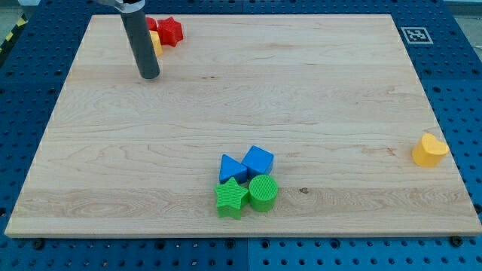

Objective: Move your arm towards the yellow heart

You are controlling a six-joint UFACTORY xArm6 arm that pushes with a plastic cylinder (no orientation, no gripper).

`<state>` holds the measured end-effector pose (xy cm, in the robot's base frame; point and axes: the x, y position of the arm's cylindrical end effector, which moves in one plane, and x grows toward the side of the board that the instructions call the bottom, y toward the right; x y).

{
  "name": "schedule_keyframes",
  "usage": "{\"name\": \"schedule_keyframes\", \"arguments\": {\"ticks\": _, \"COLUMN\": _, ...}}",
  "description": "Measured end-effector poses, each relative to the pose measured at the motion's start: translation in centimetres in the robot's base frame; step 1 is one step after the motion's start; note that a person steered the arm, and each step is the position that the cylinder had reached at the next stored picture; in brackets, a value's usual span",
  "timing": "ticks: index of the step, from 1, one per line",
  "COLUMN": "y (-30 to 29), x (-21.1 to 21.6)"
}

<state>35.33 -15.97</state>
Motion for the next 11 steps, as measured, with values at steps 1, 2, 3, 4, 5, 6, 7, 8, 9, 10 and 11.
{"name": "schedule_keyframes", "arguments": {"ticks": 1, "y": 1.0, "x": 2.3}}
{"name": "schedule_keyframes", "arguments": {"ticks": 2, "y": 3.9, "x": 6.3}}
{"name": "schedule_keyframes", "arguments": {"ticks": 3, "y": 8.6, "x": 8.5}}
{"name": "schedule_keyframes", "arguments": {"ticks": 4, "y": 10.5, "x": 8.7}}
{"name": "schedule_keyframes", "arguments": {"ticks": 5, "y": 16.3, "x": 8.8}}
{"name": "schedule_keyframes", "arguments": {"ticks": 6, "y": 24.8, "x": 9.1}}
{"name": "schedule_keyframes", "arguments": {"ticks": 7, "y": 30.5, "x": 11.6}}
{"name": "schedule_keyframes", "arguments": {"ticks": 8, "y": 33.0, "x": 10.2}}
{"name": "schedule_keyframes", "arguments": {"ticks": 9, "y": 40.5, "x": 10.0}}
{"name": "schedule_keyframes", "arguments": {"ticks": 10, "y": 45.3, "x": 12.2}}
{"name": "schedule_keyframes", "arguments": {"ticks": 11, "y": 48.4, "x": 15.1}}
